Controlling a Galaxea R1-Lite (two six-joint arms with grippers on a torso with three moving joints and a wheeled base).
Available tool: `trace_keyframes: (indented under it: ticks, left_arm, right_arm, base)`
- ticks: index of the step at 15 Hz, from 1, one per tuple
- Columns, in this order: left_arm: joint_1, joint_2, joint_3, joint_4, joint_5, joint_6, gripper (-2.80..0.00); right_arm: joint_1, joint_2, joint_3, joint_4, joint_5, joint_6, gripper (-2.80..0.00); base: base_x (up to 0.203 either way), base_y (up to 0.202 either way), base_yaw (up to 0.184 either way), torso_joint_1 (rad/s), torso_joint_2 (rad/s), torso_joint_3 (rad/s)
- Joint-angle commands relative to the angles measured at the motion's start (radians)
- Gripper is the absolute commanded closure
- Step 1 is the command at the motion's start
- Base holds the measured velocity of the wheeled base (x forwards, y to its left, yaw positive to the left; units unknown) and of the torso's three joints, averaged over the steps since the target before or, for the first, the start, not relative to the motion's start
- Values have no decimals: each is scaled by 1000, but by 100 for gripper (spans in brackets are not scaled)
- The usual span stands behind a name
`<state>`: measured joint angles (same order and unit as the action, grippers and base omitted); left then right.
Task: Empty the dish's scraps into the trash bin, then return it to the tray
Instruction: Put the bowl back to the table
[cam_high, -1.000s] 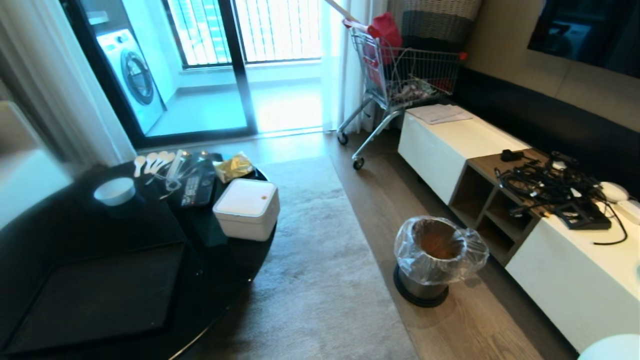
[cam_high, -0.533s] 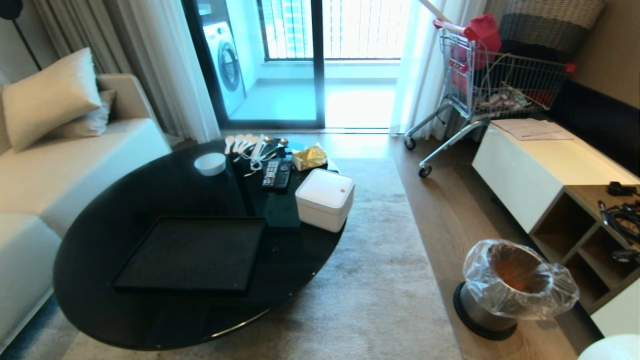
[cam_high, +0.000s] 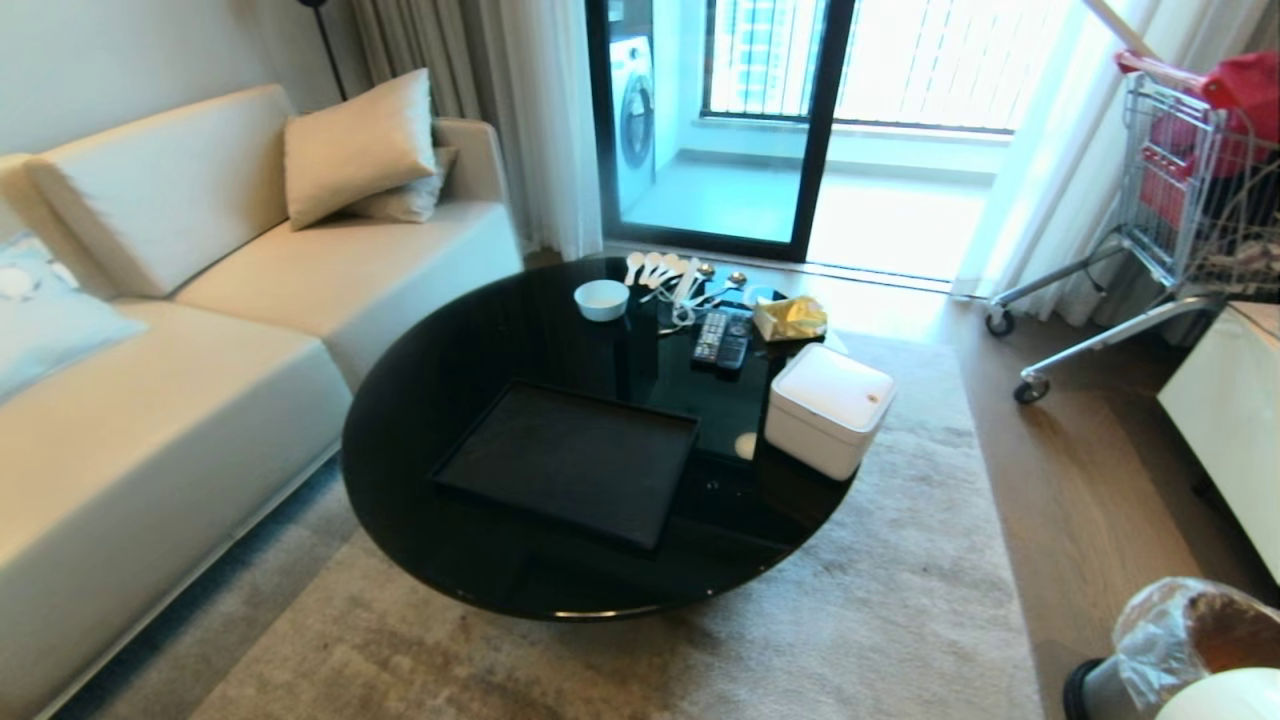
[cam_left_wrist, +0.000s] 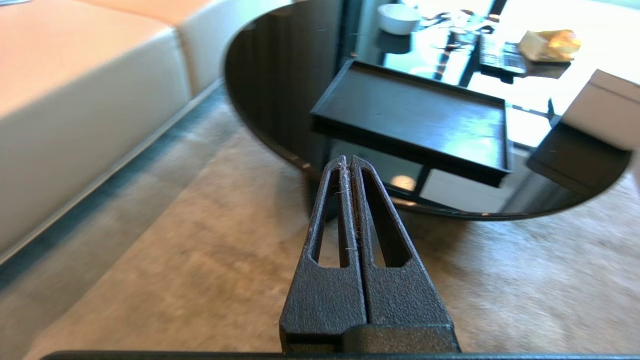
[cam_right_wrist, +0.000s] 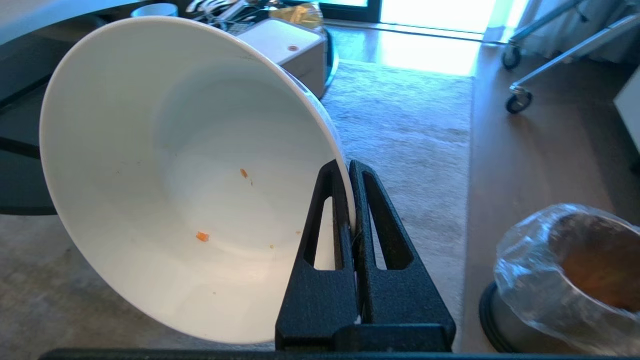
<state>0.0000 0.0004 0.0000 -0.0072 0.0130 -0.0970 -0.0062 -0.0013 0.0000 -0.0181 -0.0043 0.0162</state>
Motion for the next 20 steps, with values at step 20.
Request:
trace_keyframes:
  ticks: [20]
  left_arm:
    - [0,0,0,0,1,-1,0]
  right_arm:
    - [0,1,0,0,0,-2,0]
  base:
    - [52,-3,58,2,1,2]
